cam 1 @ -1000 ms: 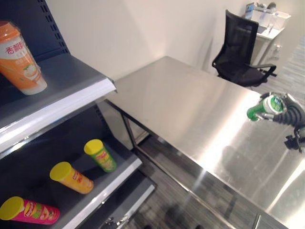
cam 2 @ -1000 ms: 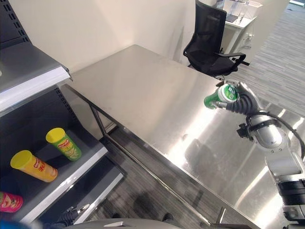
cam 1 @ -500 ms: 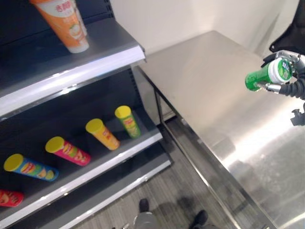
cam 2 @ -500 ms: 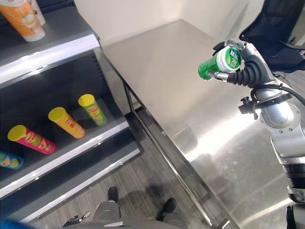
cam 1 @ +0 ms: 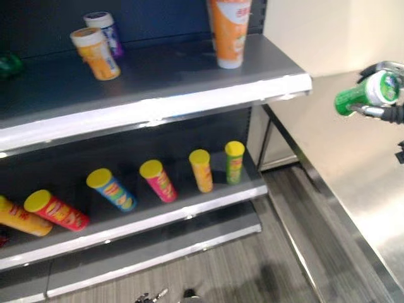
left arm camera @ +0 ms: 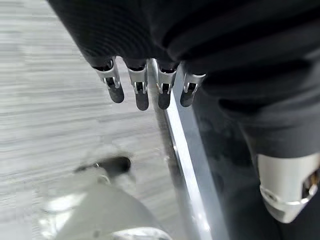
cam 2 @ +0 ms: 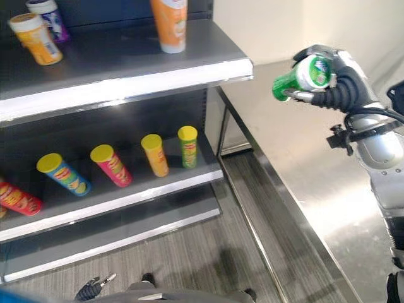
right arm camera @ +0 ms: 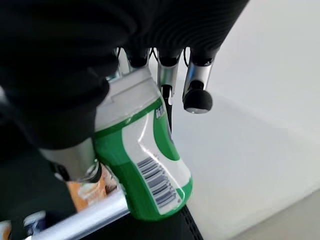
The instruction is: Put the goods on the table back onto the shelves and tidy them up.
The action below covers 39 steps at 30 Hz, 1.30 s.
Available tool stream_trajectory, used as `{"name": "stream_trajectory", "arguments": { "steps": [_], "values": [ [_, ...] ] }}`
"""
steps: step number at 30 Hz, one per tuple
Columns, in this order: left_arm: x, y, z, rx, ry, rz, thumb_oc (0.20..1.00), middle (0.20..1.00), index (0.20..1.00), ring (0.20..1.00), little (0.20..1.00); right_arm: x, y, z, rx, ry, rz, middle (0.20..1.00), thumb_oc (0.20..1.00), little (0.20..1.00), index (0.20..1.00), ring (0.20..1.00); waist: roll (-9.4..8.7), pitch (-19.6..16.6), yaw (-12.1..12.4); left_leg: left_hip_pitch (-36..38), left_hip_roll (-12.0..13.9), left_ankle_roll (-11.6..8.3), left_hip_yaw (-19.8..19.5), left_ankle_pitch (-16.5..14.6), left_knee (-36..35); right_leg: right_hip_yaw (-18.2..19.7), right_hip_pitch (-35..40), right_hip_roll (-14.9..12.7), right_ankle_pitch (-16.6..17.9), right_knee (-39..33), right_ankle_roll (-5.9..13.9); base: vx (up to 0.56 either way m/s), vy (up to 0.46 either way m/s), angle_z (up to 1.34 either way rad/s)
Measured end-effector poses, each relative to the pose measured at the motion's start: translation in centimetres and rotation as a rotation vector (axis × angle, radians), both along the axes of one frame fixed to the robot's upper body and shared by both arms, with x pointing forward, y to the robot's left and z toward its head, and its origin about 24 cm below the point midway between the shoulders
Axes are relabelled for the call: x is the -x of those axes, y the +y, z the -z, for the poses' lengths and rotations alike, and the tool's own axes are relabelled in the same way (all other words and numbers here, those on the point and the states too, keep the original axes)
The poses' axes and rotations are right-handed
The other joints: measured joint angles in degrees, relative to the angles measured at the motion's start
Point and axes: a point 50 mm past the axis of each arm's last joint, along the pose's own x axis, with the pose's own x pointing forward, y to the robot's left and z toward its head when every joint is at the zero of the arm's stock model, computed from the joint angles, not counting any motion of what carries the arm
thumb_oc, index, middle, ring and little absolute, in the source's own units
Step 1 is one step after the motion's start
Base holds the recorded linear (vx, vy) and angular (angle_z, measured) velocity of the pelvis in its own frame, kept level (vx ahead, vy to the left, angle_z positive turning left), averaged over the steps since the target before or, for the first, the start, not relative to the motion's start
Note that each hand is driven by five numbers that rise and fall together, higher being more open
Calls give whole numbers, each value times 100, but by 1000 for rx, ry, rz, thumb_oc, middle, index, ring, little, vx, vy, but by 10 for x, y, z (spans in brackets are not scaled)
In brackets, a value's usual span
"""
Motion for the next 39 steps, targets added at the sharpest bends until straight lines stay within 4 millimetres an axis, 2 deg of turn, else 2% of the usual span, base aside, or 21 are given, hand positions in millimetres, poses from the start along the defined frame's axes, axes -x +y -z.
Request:
{"name": "stream_trajectory", "arguments": {
  "steps": [3,6,8,9,10,11,13,14,15,16,17,19,21,24,25,26,28,30,34,36,39],
  "values": [
    [4,14,-4,-43,23,31,1000,1000,1000,1000,1000,1,-5,16,-8,42,44,200,200,200,200,200,-259,-77,-46,-86,-387,161,-78,-14,27,2,-5,-370,133,3,174,-62,265,18],
    [4,30,-10,-82,30,51,1000,1000,1000,1000,1000,3,-8,28,3,70,76,200,200,200,200,200,-476,-131,-162,-151,-615,354,-131,-21,-50,102,-46,-652,347,180,304,-9,263,23],
    [-2,30,-11,-85,26,80,1000,1000,1000,1000,1000,9,-13,29,6,70,101,200,200,200,200,200,-495,-122,-237,-154,-691,507,-199,4,-97,519,-103,-800,587,440,309,-6,147,43],
    [-7,27,-10,-82,21,115,1000,1000,1000,1000,1000,13,-16,32,10,80,117,200,200,200,200,200,-405,-102,-428,-81,-726,684,-423,82,-190,1085,-337,-925,699,996,370,-22,151,53],
    [-12,25,-11,-80,11,133,1000,1000,1000,1000,1000,14,-14,32,16,82,109,200,200,200,200,200,-368,-84,-417,9,-716,825,-439,180,-328,1422,-648,-938,377,1350,631,-4,159,37],
    [-14,24,-11,-80,11,147,1000,1000,1000,1000,1000,17,-12,31,28,82,100,200,200,200,200,200,-340,-46,-496,5,-635,886,-516,239,-340,1989,-804,-571,-185,1293,735,26,41,10],
    [-18,25,-12,-82,7,154,1000,1000,1000,1000,1000,20,-12,31,42,85,99,200,200,200,200,200,-280,20,-709,-49,-502,953,-752,296,-372,2653,-855,206,-724,923,716,43,-18,47],
    [-24,22,-12,-75,-11,164,1000,1000,1000,1000,1000,22,-16,24,40,54,115,200,200,200,200,200,-389,27,-783,-63,-548,966,-778,307,-371,2703,-918,674,-777,525,646,77,-37,49],
    [-27,20,-12,-71,-22,172,1000,1000,1000,1000,1000,24,-17,21,40,40,122,200,200,200,200,200,-424,32,-805,-71,-575,944,-854,293,-370,2852,-913,894,-807,395,646,46,-27,47],
    [-30,19,-12,-68,-30,182,1000,1000,1000,1000,1000,25,-18,18,42,30,128,200,200,200,200,200,-447,27,-860,-132,-588,938,-975,288,-363,3192,-876,1165,-893,259,537,23,-57,88],
    [-37,10,-12,-48,-56,216,1000,1000,1000,1000,1000,26,-20,4,93,6,140,200,200,200,200,200,-421,11,-976,-288,-573,880,-1212,247,-378,3419,-790,1359,-988,-17,255,57,-91,86],
    [-42,5,-10,-32,-60,210,1000,1000,1000,1000,1000,24,-15,-11,121,-38,125,200,200,200,200,200,-358,27,-920,-392,-547,721,-1209,200,-229,3315,-754,1367,-929,-296,204,109,-120,41],
    [-26,-5,-2,2,-12,178,1000,1000,1000,1000,1000,24,-2,-27,159,-96,81,200,200,200,200,200,-149,16,-901,-369,-427,571,-1176,299,-192,3177,-531,1472,-741,-592,188,97,-101,19],
    [-2,-11,3,24,39,150,1000,1000,1000,1000,1000,26,25,-35,227,-127,-39,200,200,200,200,200,-92,-61,-762,-294,-387,558,-1205,289,-310,3125,-401,1525,-710,-673,171,68,-94,10],
    [0,-11,3,22,45,145,1000,1000,1000,1000,1000,25,28,-33,236,-118,-58,200,200,200,200,200,-126,-71,-752,-293,-366,559,-1218,289,-316,3096,-380,1545,-706,-687,164,105,-120,30],
    [12,-16,6,39,76,132,1000,1000,1000,1000,1000,18,42,-35,249,-110,-118,200,200,200,200,200,-167,-143,-707,-251,-329,557,-1248,288,-320,2961,-227,1565,-660,-763,84,103,-141,37],
    [10,-31,8,75,50,147,1000,1000,1000,1000,1000,8,70,-48,306,-132,-227,200,200,200,200,200,-223,-329,-462,-151,-293,505,-1253,308,-309,2800,-48,1637,-777,-765,60,64,-174,32],
    [4,-30,7,72,34,148,1000,1000,1000,1000,1000,1,96,-59,362,-133,-320,200,200,200,200,200,-244,-340,-421,-146,-324,401,-1419,395,-312,2621,59,1651,-781,-764,43,30,-95,43],
    [-8,-24,3,63,-6,141,1000,1000,1000,1000,1000,-2,103,-67,378,-132,-368,200,200,200,200,200,-432,-356,-168,-164,-361,389,-1647,424,-323,2385,118,1637,-851,-740,21,12,-43,36],
    [-3,-21,3,59,9,126,1000,1000,1000,1000,1000,-7,99,-70,374,-121,-351,200,200,200,200,200,-496,-344,-103,-192,-410,392,-1722,428,-325,2297,151,1597,-877,-738,50,7,-62,26],
    [6,-13,3,43,45,107,1000,1000,1000,1000,1000,-27,91,-68,366,-54,-283,200,200,200,200,200,-497,-324,-51,-238,-503,383,-1962,424,-334,2049,307,1536,-928,-753,104,18,-57,38]
  ]
}}
